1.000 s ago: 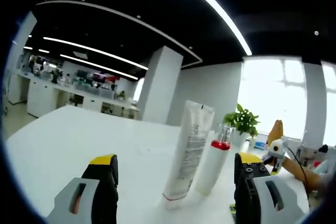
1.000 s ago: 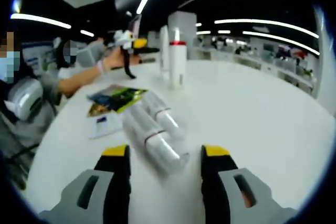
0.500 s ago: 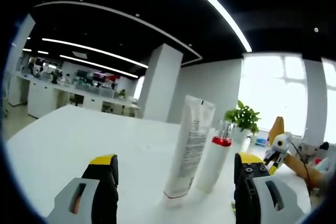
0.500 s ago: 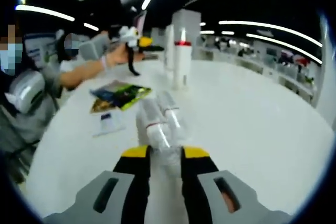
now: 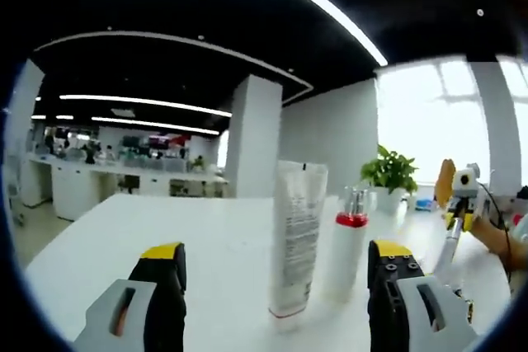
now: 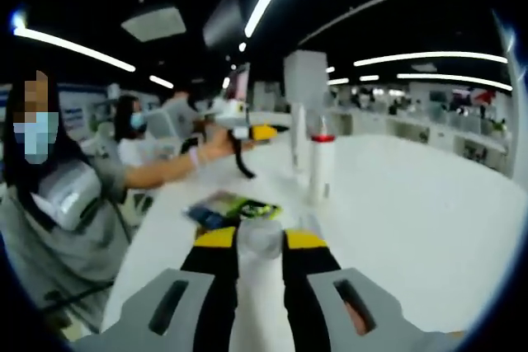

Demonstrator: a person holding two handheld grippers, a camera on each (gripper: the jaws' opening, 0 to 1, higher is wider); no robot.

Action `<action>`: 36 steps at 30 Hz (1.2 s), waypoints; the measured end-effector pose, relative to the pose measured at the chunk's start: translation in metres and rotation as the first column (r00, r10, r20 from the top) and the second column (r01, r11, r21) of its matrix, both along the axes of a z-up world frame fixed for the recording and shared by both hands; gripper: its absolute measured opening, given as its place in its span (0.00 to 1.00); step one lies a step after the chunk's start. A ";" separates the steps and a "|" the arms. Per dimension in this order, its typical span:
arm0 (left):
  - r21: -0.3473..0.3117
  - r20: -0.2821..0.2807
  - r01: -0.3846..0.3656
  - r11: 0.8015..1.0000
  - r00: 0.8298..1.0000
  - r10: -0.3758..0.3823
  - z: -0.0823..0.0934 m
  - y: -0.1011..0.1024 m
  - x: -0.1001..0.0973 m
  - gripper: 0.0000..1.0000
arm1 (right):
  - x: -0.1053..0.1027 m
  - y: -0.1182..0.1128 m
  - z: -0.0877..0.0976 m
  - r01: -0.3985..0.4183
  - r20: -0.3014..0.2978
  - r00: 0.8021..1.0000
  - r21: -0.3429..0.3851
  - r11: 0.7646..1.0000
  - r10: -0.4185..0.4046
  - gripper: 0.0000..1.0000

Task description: Arrange the skincare products in the storage area until every visible bottle or jar stands upright without overlapping.

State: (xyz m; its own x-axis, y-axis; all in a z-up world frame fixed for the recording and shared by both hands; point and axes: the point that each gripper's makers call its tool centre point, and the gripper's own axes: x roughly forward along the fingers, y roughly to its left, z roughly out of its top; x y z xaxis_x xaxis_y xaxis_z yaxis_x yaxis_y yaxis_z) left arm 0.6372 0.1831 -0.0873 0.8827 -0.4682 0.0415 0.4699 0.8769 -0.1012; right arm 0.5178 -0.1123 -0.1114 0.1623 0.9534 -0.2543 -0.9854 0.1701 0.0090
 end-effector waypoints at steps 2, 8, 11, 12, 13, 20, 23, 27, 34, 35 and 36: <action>0.013 0.093 -0.012 1.000 0.996 0.010 0.017 0.000 -0.006 0.93 | -0.005 0.010 0.005 -0.010 0.028 1.000 0.014 1.000 0.010 0.18; -0.011 0.287 0.087 0.996 0.955 -0.080 0.059 -0.015 -0.038 0.93 | -0.008 0.035 0.021 0.000 0.073 0.997 0.051 0.999 -0.003 0.18; -0.020 0.345 0.184 0.983 0.924 -0.166 0.077 -0.028 -0.060 0.93 | -0.017 0.051 0.033 -0.016 0.103 0.995 0.077 0.997 0.008 0.18; -0.011 0.355 0.218 0.976 0.913 -0.200 0.081 -0.034 -0.067 0.92 | -0.020 0.055 0.035 -0.024 0.111 0.994 0.083 0.996 0.015 0.18; 0.002 0.353 0.260 0.965 0.903 -0.244 0.082 -0.040 -0.074 0.90 | -0.023 0.061 0.039 -0.034 0.126 0.992 0.091 0.995 0.023 0.18; 0.079 0.174 0.678 0.730 0.712 -0.680 0.051 -0.098 -0.127 1.00 | -0.017 0.087 0.054 -0.028 0.160 0.987 0.090 0.996 0.013 0.18; 0.161 0.115 0.622 0.766 0.759 -0.641 0.028 -0.107 -0.112 1.00 | -0.011 0.096 0.052 -0.016 0.164 0.987 0.069 0.998 0.005 0.18; 0.181 0.038 0.612 0.770 0.778 -0.628 0.006 -0.112 -0.101 0.95 | -0.007 0.110 0.053 -0.001 0.171 0.985 0.070 0.998 -0.011 0.18; 0.145 -0.033 0.688 0.711 0.721 -0.692 -0.009 -0.127 -0.114 0.89 | -0.008 0.138 0.064 -0.037 0.172 0.985 0.064 0.997 0.026 0.18; 0.164 -0.042 0.691 0.704 0.718 -0.695 -0.012 -0.130 -0.115 0.87 | -0.010 0.146 0.066 -0.050 0.169 0.985 0.066 0.997 0.038 0.18; 0.176 -0.048 0.695 0.697 0.714 -0.699 -0.015 -0.131 -0.116 0.84 | -0.012 0.151 0.066 -0.063 0.169 0.984 0.061 0.996 0.052 0.18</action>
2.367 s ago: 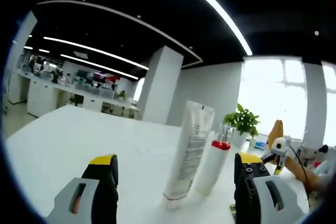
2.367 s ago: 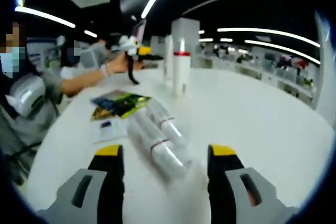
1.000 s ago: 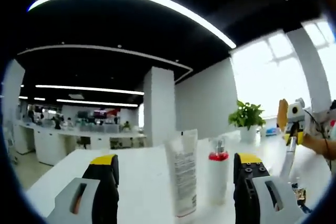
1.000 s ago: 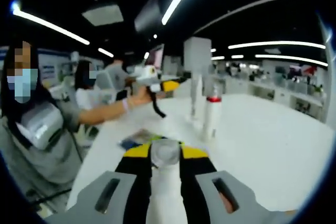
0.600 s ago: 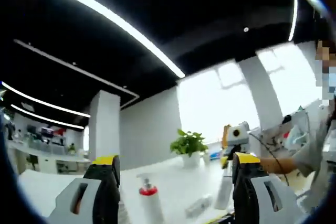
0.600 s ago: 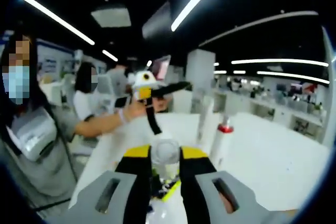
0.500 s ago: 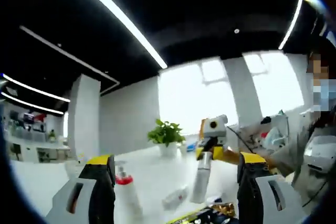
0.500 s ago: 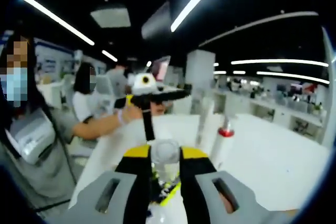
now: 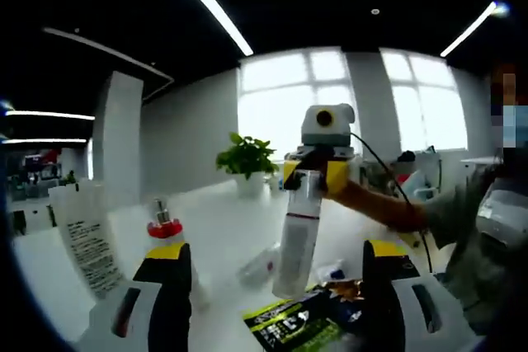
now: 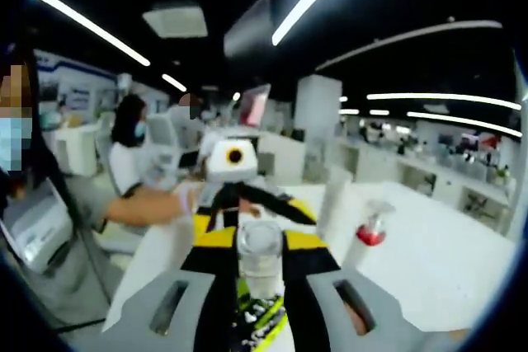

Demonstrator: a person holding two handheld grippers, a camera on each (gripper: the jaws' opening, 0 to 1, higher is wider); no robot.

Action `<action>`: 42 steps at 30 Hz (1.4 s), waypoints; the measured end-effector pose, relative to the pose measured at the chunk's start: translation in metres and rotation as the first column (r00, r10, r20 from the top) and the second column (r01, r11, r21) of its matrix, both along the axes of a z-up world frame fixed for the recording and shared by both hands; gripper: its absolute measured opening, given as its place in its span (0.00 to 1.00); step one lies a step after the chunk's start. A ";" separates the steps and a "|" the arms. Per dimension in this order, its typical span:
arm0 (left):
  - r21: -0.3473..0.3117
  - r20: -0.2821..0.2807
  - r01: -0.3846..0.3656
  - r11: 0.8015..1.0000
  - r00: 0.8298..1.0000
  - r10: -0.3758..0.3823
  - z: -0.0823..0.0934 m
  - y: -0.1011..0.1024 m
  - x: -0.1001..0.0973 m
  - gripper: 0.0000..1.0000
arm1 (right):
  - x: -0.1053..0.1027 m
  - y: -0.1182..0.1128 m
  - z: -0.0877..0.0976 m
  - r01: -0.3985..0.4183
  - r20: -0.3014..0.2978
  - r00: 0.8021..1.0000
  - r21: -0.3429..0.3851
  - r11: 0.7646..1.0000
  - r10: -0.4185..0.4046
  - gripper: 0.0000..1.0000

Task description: Arrange the skincare products in the storage area until every visible bottle or jar stands upright without overlapping.

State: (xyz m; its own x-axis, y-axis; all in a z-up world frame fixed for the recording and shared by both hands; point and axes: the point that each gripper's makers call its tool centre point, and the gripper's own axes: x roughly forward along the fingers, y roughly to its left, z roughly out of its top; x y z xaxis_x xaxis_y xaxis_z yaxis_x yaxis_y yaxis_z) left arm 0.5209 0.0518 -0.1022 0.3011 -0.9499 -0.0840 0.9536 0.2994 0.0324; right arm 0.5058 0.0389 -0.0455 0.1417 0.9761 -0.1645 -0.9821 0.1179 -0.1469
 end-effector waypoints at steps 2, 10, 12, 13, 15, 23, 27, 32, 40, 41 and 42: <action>0.028 0.005 0.025 0.999 1.000 -0.025 -0.006 -0.005 -0.004 0.81 | -0.006 0.010 -0.002 -0.017 0.004 1.000 -0.012 1.000 0.017 0.18; 0.072 -0.044 0.131 0.989 0.991 -0.129 -0.022 -0.018 -0.021 0.46 | -0.019 0.024 -0.012 -0.056 0.008 0.998 0.006 0.998 0.056 0.18; 0.082 -0.043 0.146 0.986 0.989 -0.142 -0.025 -0.019 -0.025 0.39 | -0.022 0.023 -0.016 -0.057 0.011 0.998 0.000 0.998 0.057 0.18; 0.082 -0.045 0.148 0.986 0.988 -0.145 -0.024 -0.019 -0.024 0.37 | -0.022 0.023 -0.017 -0.057 0.012 0.998 -0.003 0.998 0.057 0.18; 0.079 -0.051 0.155 0.985 0.987 -0.151 -0.022 -0.018 -0.025 0.33 | -0.023 0.022 -0.019 -0.045 0.022 0.999 -0.018 0.999 0.045 0.18; 0.076 -0.098 0.175 0.982 0.981 -0.167 -0.021 -0.012 -0.034 0.23 | -0.025 0.024 -0.018 -0.043 0.014 0.999 -0.003 0.999 0.043 0.18; 0.094 -0.079 0.174 0.980 0.983 -0.166 -0.021 -0.009 -0.033 0.21 | -0.024 0.029 -0.014 -0.094 0.064 0.994 0.051 0.994 0.091 0.18; 0.040 -0.091 0.156 0.987 0.984 -0.151 -0.015 0.004 -0.024 0.20 | -0.018 0.023 -0.002 -0.055 0.131 0.991 0.148 0.987 0.036 0.50; -0.043 -0.085 0.087 0.995 0.992 -0.090 -0.010 0.038 0.004 0.20 | -0.011 0.012 0.000 -0.019 0.174 0.985 0.162 0.987 -0.010 0.41; -0.046 -0.076 0.076 0.996 0.994 -0.079 -0.011 0.043 0.007 0.20 | -0.009 0.010 0.001 -0.015 0.172 0.985 0.170 0.985 -0.015 0.40; -0.048 -0.074 0.065 0.997 0.995 -0.068 -0.012 0.046 0.012 0.20 | -0.008 0.010 0.002 -0.009 0.165 0.986 0.181 0.983 -0.021 0.40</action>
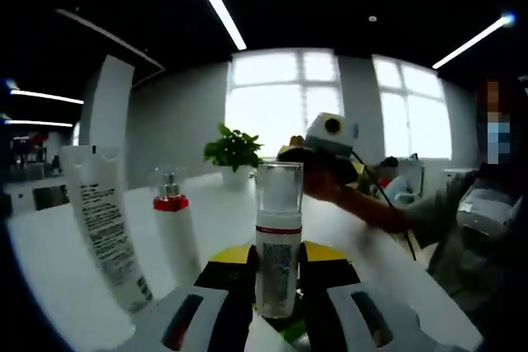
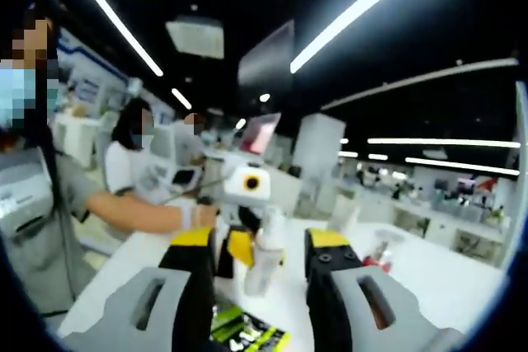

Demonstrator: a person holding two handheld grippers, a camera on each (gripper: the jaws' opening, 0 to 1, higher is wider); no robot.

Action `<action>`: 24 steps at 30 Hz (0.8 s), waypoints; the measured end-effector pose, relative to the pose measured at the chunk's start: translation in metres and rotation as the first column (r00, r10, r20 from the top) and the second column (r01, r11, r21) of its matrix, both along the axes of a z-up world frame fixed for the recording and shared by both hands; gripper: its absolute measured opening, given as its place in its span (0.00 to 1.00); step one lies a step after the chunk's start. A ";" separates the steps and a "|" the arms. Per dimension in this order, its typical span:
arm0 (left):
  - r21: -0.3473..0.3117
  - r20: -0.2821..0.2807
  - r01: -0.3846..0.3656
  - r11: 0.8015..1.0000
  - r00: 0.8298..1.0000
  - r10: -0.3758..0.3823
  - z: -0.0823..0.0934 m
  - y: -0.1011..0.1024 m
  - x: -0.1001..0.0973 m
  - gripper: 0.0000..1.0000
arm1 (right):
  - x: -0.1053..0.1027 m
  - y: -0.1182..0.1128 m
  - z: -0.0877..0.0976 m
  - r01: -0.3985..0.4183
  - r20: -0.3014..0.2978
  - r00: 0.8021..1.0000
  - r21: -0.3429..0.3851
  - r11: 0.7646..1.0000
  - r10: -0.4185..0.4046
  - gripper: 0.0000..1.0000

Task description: Arrange the skincare products in the storage area until every visible bottle or jar stands upright without overlapping.

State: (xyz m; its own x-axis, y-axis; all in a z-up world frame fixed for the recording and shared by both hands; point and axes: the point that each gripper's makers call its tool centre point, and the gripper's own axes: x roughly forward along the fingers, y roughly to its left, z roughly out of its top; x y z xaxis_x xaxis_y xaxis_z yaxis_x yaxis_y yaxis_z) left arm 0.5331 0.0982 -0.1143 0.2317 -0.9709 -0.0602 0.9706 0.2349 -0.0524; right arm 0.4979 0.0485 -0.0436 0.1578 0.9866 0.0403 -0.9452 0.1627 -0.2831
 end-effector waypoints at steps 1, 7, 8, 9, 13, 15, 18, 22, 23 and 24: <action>0.000 -0.003 -0.015 1.000 1.000 0.015 -0.002 0.004 0.006 0.20 | 0.000 -0.001 0.000 -0.003 0.003 1.000 -0.001 1.000 0.003 0.41; 0.023 -0.036 -0.088 0.996 0.995 0.089 -0.019 0.019 0.029 0.20 | 0.002 -0.001 -0.002 0.001 -0.002 1.000 -0.003 1.000 -0.001 0.42; 0.024 -0.038 -0.095 0.995 0.995 0.096 -0.021 0.021 0.031 0.20 | 0.002 -0.001 -0.003 0.004 -0.002 1.000 -0.005 1.000 -0.004 0.42; 0.027 -0.037 -0.099 0.995 0.994 0.100 -0.023 0.022 0.032 0.20 | 0.003 -0.001 -0.004 0.007 -0.003 1.000 -0.007 1.000 -0.007 0.41; 0.023 -0.037 -0.100 0.995 0.994 0.101 -0.028 0.029 0.037 0.20 | 0.008 -0.003 -0.006 0.020 -0.003 1.000 -0.008 1.000 -0.020 0.40; 0.023 -0.054 -0.092 0.995 0.994 0.093 -0.035 0.030 0.039 0.20 | 0.009 -0.003 -0.006 0.022 -0.004 1.000 -0.008 1.000 -0.022 0.39; 0.035 -0.074 -0.090 0.995 0.993 0.093 -0.045 0.032 0.045 0.20 | 0.010 -0.003 -0.007 0.021 -0.011 1.000 -0.006 1.000 -0.022 0.40; 0.014 -0.103 -0.081 0.997 0.991 0.082 -0.049 0.035 0.051 0.20 | 0.011 -0.002 -0.008 0.024 -0.012 1.000 -0.011 1.000 -0.024 0.39; 0.004 -0.105 -0.077 0.997 0.991 0.077 -0.049 0.035 0.052 0.20 | 0.011 -0.002 -0.008 0.022 -0.010 1.000 -0.014 1.000 -0.022 0.39; -0.004 -0.105 -0.069 0.998 0.992 0.068 -0.049 0.036 0.052 0.20 | 0.011 -0.002 -0.009 0.021 -0.010 1.000 -0.014 1.000 -0.021 0.39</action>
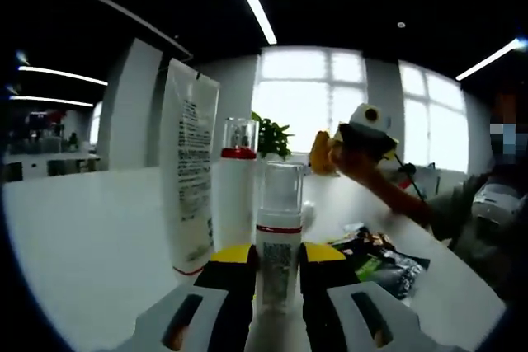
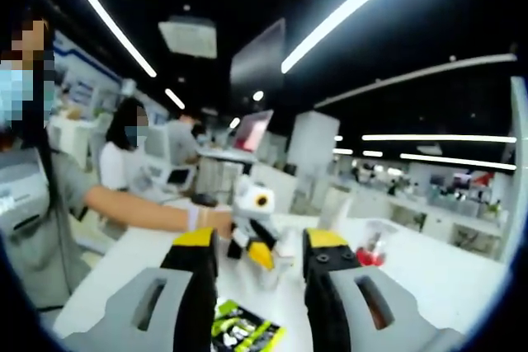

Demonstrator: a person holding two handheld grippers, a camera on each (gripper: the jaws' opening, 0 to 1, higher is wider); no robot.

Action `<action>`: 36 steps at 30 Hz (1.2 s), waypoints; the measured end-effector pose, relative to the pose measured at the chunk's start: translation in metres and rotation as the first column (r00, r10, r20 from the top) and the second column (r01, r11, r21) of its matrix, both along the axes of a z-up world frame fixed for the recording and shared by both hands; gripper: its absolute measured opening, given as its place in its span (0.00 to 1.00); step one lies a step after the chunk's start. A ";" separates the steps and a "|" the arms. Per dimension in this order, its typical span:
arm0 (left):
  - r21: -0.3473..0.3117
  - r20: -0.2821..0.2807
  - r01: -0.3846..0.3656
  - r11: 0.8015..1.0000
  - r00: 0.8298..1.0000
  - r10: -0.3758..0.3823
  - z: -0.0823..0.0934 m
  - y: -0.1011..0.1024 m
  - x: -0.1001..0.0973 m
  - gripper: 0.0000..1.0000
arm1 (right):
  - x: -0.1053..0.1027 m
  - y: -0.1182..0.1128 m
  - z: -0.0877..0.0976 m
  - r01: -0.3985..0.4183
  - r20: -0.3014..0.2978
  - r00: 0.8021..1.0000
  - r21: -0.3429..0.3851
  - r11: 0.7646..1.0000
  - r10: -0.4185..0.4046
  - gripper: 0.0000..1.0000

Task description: Arrange the skincare products in the storage area until every visible bottle or jar stands upright without overlapping.

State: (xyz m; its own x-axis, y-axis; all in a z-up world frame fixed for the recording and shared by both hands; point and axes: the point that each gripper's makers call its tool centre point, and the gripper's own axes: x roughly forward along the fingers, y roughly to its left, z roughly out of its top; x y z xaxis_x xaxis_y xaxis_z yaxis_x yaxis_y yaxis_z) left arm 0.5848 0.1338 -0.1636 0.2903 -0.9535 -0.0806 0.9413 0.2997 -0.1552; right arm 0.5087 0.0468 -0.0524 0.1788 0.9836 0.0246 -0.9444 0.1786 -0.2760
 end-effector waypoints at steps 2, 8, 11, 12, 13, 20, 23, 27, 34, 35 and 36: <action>-0.010 -0.003 0.012 1.000 1.000 -0.012 -0.001 -0.001 -0.002 0.20 | -0.001 0.001 -0.002 -0.011 0.000 1.000 -0.007 1.000 0.011 0.40; -0.005 0.025 0.007 1.000 1.000 -0.007 0.000 -0.002 0.005 0.20 | -0.010 0.006 -0.007 -0.061 -0.002 0.998 -0.037 0.997 0.061 0.48; -0.011 0.034 0.014 1.000 0.999 -0.013 0.000 -0.002 0.005 0.20 | -0.011 0.006 -0.006 -0.065 0.001 0.998 -0.034 0.997 0.065 0.49; -0.012 0.035 0.015 1.000 0.999 -0.014 0.000 -0.002 0.004 0.20 | -0.011 0.006 -0.006 -0.062 0.003 0.998 -0.034 0.997 0.063 0.48; -0.009 0.037 0.013 1.000 0.999 -0.013 0.000 -0.001 0.006 0.21 | -0.011 0.006 -0.006 -0.061 0.005 0.998 -0.033 0.998 0.061 0.48; -0.003 0.018 0.000 1.000 1.000 0.000 0.001 0.001 0.005 0.22 | -0.008 0.003 -0.005 -0.049 0.017 0.999 -0.036 0.998 0.049 0.48; -0.002 0.010 -0.007 1.000 1.000 0.007 0.002 0.003 0.006 0.22 | -0.009 0.003 -0.004 -0.049 0.021 0.999 -0.034 0.998 0.050 0.47; -0.004 0.006 -0.004 1.000 1.000 0.004 0.002 0.001 0.001 0.25 | -0.008 0.002 -0.003 -0.048 0.024 0.998 -0.034 0.998 0.049 0.47; 0.044 -0.021 0.000 0.999 1.000 0.001 -0.006 0.003 -0.002 0.35 | -0.007 0.001 -0.004 -0.041 0.034 0.998 -0.044 0.998 0.043 0.46; 0.077 -0.027 0.000 0.997 1.000 0.002 -0.012 0.004 -0.003 0.35 | -0.007 0.001 -0.003 -0.040 0.038 0.998 -0.041 0.998 0.042 0.46; 0.095 -0.029 0.006 0.995 1.000 -0.003 -0.016 0.005 -0.004 0.35 | -0.008 0.000 -0.003 -0.039 0.040 0.998 -0.040 0.998 0.041 0.46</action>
State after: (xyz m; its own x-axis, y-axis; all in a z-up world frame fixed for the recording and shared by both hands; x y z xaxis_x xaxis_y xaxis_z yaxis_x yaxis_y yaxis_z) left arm 0.5812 0.1386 -0.1792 0.2825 -0.9423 -0.1797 0.9382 0.3105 -0.1532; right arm 0.5010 0.0470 -0.0551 0.1389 0.9903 -0.0080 -0.9384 0.1291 -0.3205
